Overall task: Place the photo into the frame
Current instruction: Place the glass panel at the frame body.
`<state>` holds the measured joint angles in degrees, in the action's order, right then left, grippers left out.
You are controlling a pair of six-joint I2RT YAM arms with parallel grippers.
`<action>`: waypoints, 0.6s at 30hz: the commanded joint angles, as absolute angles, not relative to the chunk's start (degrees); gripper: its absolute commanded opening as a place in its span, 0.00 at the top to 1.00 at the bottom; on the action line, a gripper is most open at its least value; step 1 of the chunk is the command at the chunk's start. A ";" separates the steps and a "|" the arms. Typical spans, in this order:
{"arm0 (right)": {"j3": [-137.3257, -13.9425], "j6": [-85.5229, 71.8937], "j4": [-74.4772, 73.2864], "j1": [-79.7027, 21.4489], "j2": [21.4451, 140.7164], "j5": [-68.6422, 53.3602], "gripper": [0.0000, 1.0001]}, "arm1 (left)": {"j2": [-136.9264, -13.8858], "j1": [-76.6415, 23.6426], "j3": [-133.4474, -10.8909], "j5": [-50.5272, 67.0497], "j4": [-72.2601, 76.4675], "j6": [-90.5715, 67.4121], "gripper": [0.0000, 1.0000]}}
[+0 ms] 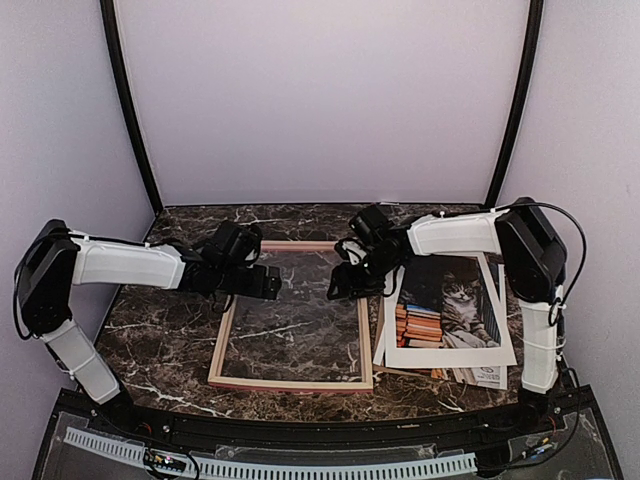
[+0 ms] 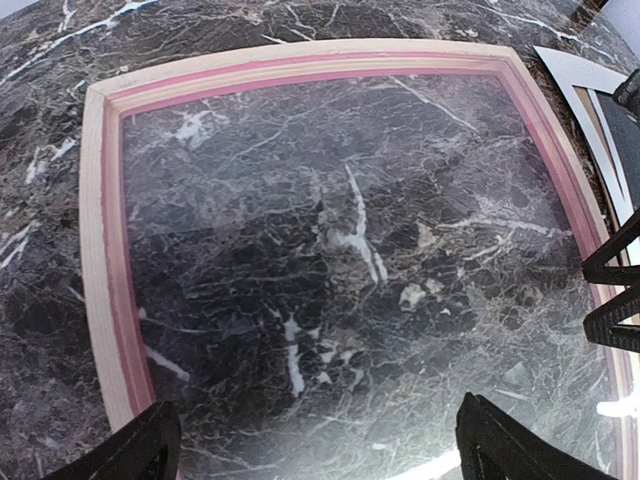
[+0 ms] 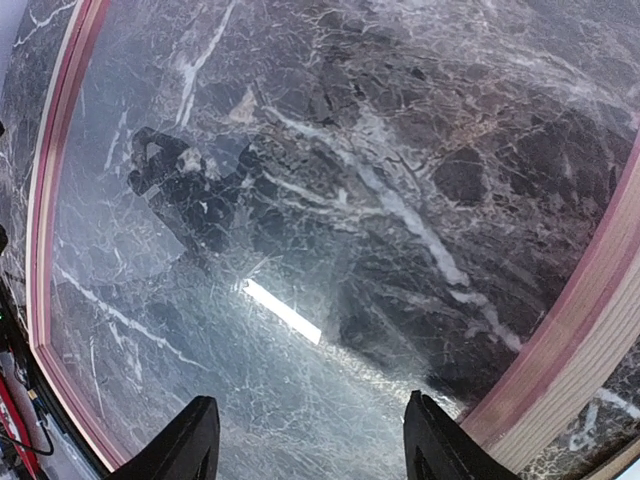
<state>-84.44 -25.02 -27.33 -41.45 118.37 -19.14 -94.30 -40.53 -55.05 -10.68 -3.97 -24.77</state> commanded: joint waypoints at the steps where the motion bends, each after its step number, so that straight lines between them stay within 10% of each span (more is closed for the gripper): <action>1: -86.28 -24.17 -30.00 -42.43 120.09 -16.27 0.36 | -90.79 -40.78 -56.22 -16.88 -7.61 -22.68 0.01; 18: -88.57 -23.91 -33.82 -44.65 120.59 -9.74 0.31 | -89.29 -39.59 -55.81 -19.68 -9.15 -21.32 0.01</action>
<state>-87.57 -24.23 -30.74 -44.21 120.55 -12.82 -91.66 -39.97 -55.07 -19.03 -7.64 -22.04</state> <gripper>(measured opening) 0.680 0.989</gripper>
